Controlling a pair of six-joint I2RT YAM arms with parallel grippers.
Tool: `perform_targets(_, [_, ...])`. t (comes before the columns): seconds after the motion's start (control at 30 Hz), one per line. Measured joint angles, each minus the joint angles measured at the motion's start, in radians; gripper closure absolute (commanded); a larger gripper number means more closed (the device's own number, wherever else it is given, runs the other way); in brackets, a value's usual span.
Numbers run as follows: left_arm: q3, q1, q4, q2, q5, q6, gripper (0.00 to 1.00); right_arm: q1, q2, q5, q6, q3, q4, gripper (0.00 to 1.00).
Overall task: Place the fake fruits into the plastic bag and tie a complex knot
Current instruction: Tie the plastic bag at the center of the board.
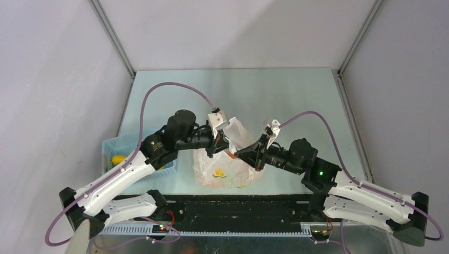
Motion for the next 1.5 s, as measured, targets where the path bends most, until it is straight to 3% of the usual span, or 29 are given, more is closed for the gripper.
perform_targets(0.57, [-0.109, 0.016, -0.010, -0.095, -0.087, -0.082, 0.94, 0.062, 0.089, 0.140, 0.002, -0.118, 0.209, 1.00])
perform_targets(0.83, [-0.109, 0.018, -0.015, -0.096, -0.093, -0.081, 0.94, 0.065, -0.009, 0.200, -0.016, -0.122, 0.208, 1.00])
perform_targets(1.5, [-0.137, 0.019, 0.014, -0.137, -0.085, -0.080, 0.88, -0.002, 0.021, 0.252, -0.121, 0.032, 0.068, 1.00])
